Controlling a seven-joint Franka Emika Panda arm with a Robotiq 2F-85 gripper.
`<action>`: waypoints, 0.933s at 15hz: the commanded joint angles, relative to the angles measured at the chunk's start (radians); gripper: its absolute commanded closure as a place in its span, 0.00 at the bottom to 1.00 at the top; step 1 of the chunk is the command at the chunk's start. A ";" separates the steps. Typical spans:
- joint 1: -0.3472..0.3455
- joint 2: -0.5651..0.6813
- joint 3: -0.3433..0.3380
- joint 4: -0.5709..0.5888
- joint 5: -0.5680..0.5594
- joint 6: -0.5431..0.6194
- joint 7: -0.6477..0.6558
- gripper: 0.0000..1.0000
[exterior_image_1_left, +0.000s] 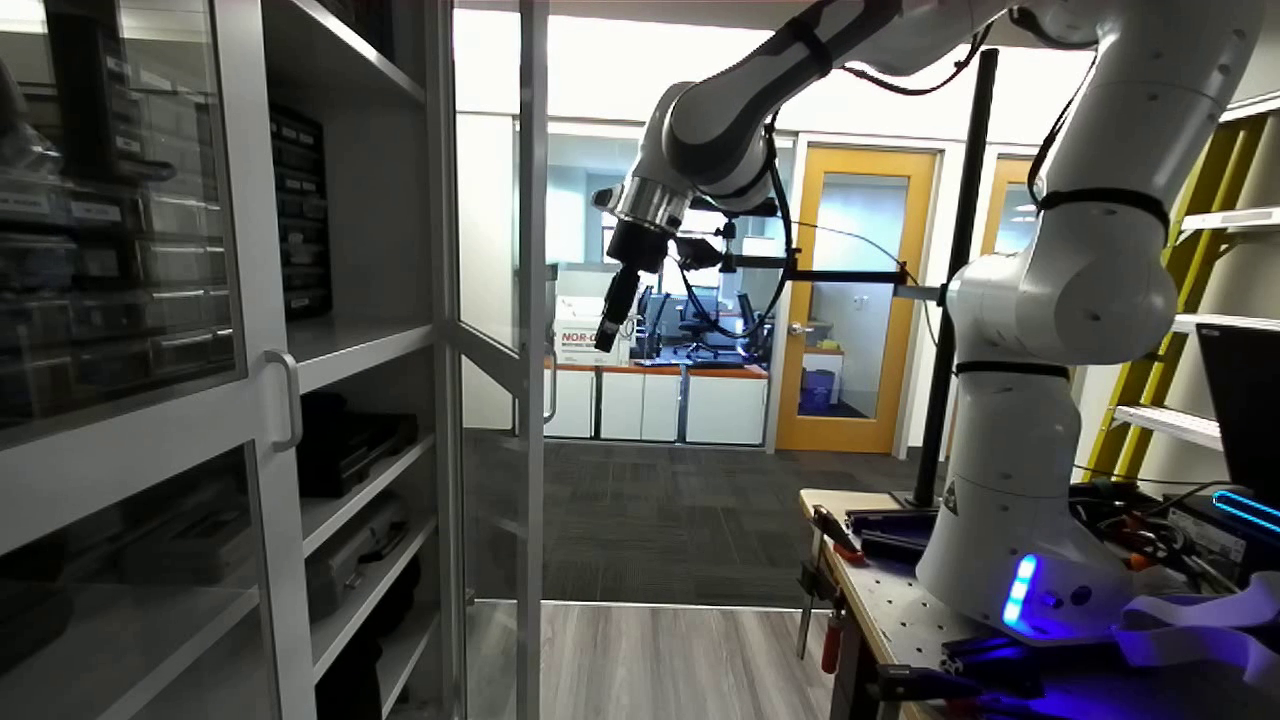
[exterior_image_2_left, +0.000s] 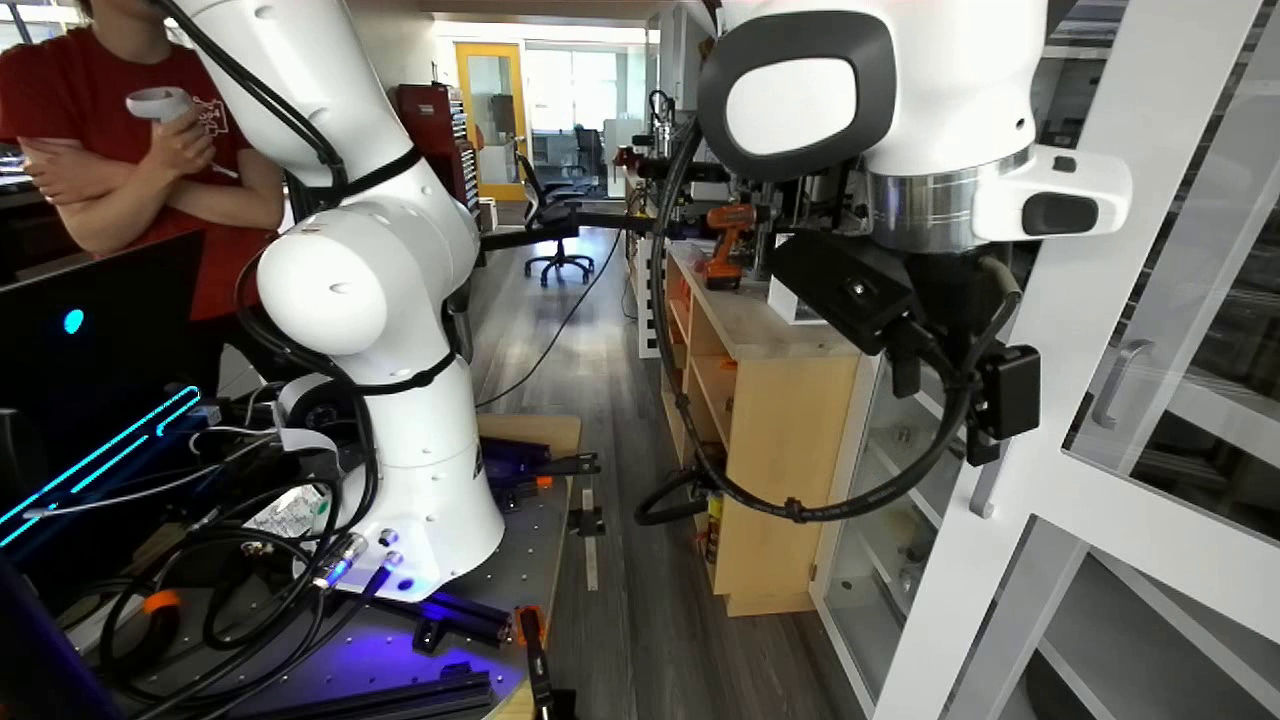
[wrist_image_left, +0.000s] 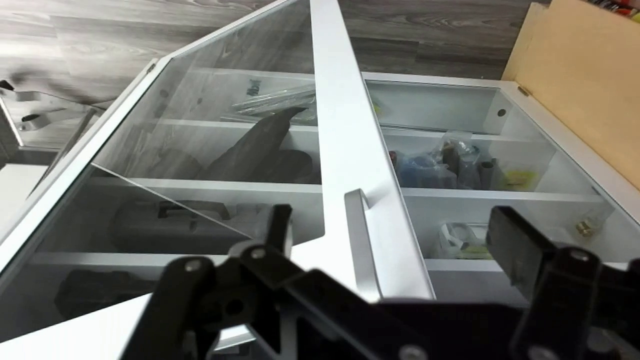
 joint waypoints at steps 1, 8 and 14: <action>0.045 0.025 -0.040 -0.012 0.062 0.065 -0.103 0.00; 0.120 0.058 -0.110 -0.015 0.294 0.150 -0.483 0.00; 0.169 0.099 -0.160 0.005 0.473 0.150 -0.725 0.00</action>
